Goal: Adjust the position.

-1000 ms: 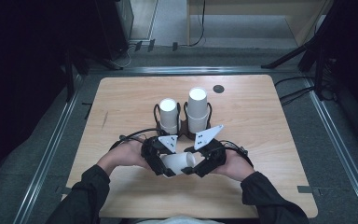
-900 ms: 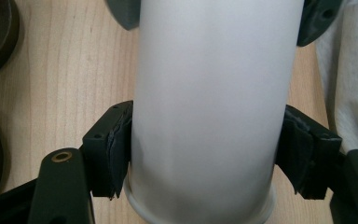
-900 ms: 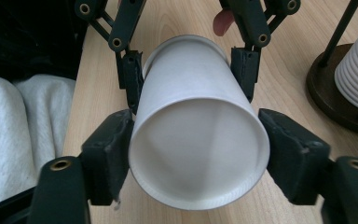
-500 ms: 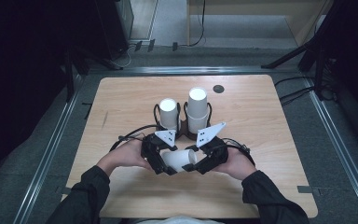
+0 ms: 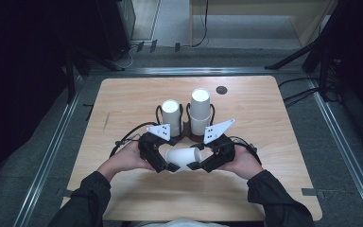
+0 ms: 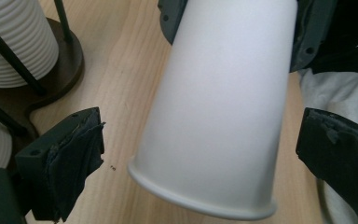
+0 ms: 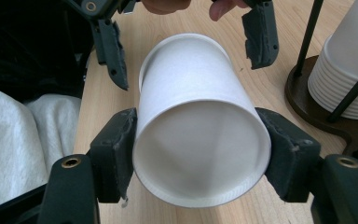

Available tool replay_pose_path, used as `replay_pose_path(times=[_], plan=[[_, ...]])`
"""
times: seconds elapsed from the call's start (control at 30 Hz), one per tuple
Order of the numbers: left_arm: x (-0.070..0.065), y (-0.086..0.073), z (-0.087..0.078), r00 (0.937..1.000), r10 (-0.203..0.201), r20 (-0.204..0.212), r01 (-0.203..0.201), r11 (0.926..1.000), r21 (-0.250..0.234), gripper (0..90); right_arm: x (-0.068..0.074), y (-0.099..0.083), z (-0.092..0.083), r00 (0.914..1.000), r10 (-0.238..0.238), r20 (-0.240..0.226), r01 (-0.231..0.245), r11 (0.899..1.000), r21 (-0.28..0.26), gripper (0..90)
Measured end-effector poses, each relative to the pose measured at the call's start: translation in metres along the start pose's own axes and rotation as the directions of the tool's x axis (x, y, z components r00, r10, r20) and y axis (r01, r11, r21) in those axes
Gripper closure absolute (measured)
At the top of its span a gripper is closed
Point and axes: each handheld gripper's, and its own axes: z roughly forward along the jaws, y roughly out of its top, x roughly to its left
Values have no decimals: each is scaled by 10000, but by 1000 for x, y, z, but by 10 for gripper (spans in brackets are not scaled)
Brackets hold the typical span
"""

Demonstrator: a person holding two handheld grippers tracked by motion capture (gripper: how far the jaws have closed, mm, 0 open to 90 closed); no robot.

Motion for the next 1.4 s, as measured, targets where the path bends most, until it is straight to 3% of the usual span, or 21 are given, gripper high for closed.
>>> replay_pose_path(times=[0.13, 0.23, 0.6, 0.77, 0.8, 0.93, 1.2, 1.4], plan=[[-1, -5, -1, 9996, -284, -37, 283, 9993, -245, 10, 0, 1, 0, 10000, -25, -64, 24, 10000, -43, 337], [-1, -9, -2, 9989, -466, 25, 467, 9978, -470, 10, -1, 5, -3, 9997, 27, -258, -38, 9991, -428, 337], [-6, -16, -5, 9982, -592, -2, 586, 9887, -1382, 13, -2, 13, -8, 9974, 10, -724, -96, 9929, -1189, 338], [-8, -18, -8, 9992, -395, -3, 390, 9873, -1538, 16, -3, 15, -11, 9959, 64, -906, -183, 9912, -1308, 337], [-8, -19, -11, 9994, -344, 10, 341, 9846, -1715, 77, -4, 14, -12, 9953, 94, -962, -228, 9900, -1390, 337], [-9, -20, -15, 9997, -206, 95, 221, 9794, -2005, 151, -5, 15, -13, 9948, 140, -1007, -289, 9884, -1488, 337], [-9, -21, -18, 10000, -36, 41, 43, 9806, -1960, 214, -5, 15, -12, 9951, 204, -973, -347, 9885, -1472, 342], [-9, -19, -20, 10000, 10, -34, -15, 9868, -1620, 221, -5, 15, -11, 9955, 56, -943, -199, 9882, -1516, 318]])
